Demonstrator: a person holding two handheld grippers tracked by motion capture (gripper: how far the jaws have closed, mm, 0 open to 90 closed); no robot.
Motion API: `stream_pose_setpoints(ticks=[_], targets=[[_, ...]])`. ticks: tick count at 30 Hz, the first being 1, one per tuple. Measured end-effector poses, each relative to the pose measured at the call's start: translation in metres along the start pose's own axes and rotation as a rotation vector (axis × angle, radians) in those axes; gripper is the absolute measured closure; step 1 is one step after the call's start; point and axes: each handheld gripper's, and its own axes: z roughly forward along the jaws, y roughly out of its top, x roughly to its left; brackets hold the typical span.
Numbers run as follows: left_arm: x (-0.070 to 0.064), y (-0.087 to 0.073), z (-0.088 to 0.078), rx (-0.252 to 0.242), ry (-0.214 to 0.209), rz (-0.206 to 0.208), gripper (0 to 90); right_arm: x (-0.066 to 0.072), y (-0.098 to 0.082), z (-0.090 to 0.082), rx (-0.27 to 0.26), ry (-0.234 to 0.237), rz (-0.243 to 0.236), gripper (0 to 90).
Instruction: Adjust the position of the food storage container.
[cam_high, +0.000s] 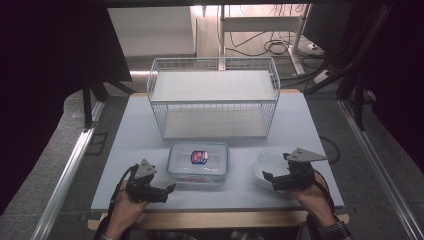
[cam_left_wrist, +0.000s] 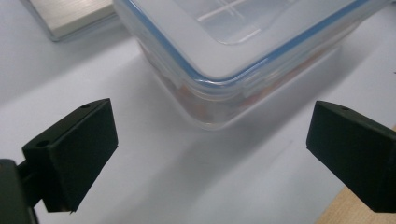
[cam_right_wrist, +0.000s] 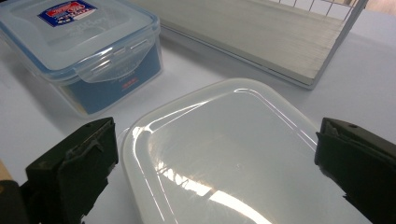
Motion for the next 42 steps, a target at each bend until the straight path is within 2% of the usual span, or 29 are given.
stream_pose_setpoints(ticks=[5, 8, 13, 14, 17, 18, 19, 20, 22, 24, 26, 29, 30, 31, 32, 35, 36, 40, 42], targets=[[0.000, -0.002, 0.002, -0.020, -0.022, -0.009, 1.1, 0.001, 0.002, -0.001, 0.013, -0.010, -0.013, 1.6], [0.001, -0.003, 0.001, -0.030, -0.013, -0.003, 3.7, 0.001, 0.002, -0.001, 0.035, -0.007, 0.014, 9.7], [0.001, -0.003, -0.001, -0.049, 0.004, 0.010, 6.0, -0.002, 0.003, -0.004, 0.032, -0.020, 0.038, 17.7], [0.001, -0.003, -0.002, -0.049, 0.006, 0.016, 7.3, -0.001, 0.005, -0.006, 0.022, -0.024, 0.038, 24.7], [0.002, -0.003, -0.003, -0.057, 0.018, 0.018, 9.6, 0.001, 0.008, -0.008, 0.024, -0.015, 0.021, 32.2], [0.002, -0.003, -0.004, -0.062, 0.020, 0.018, 11.7, 0.004, 0.010, -0.007, 0.033, 0.015, 0.011, 43.1], [0.002, -0.003, -0.004, -0.062, 0.020, 0.018, 12.2, 0.004, 0.010, -0.007, 0.033, 0.015, 0.011, 43.1], [0.002, -0.003, -0.004, -0.063, 0.025, 0.020, 12.2, 0.006, 0.012, -0.006, 0.040, 0.024, 0.002, 48.6], [0.002, -0.003, -0.004, -0.062, 0.032, 0.020, 12.6, 0.011, 0.015, -0.004, 0.049, 0.042, -0.029, 62.0], [0.003, -0.003, -0.004, -0.060, 0.040, 0.017, 12.7, 0.016, 0.020, -0.001, 0.062, 0.057, -0.041, 75.0], [0.003, -0.003, -0.004, -0.061, 0.042, 0.017, 13.3, 0.026, 0.028, 0.009, 0.085, 0.089, -0.083, 86.8], [0.003, -0.003, -0.005, -0.063, 0.044, 0.017, 13.5, 0.034, 0.031, 0.017, 0.108, 0.102, -0.111, 89.2], [0.003, -0.003, -0.004, -0.058, 0.048, 0.017, 13.7, 0.041, 0.033, 0.027, 0.131, 0.109, -0.130, 89.3], [0.003, -0.003, -0.004, -0.058, 0.048, 0.017, 13.8, 0.041, 0.033, 0.027, 0.131, 0.109, -0.130, 89.3], [0.003, -0.003, -0.004, -0.055, 0.048, 0.018, 13.8, 0.046, 0.034, 0.036, 0.149, 0.105, -0.144, 89.3], [0.003, -0.003, -0.003, -0.042, 0.057, 0.025, 14.1, 0.048, 0.035, 0.044, 0.172, 0.108, -0.141, 89.3], [0.002, -0.004, -0.003, -0.037, 0.069, 0.033, 14.2, 0.047, 0.034, 0.049, 0.202, 0.093, -0.145, 89.4], [0.003, -0.003, -0.004, -0.038, 0.071, 0.032, 14.3, 0.044, 0.032, 0.048, 0.225, 0.107, -0.124, 89.6], [0.003, -0.003, -0.004, -0.039, 0.070, 0.032, 14.3, 0.045, 0.029, 0.041, 0.246, 0.086, -0.145, 89.5]])
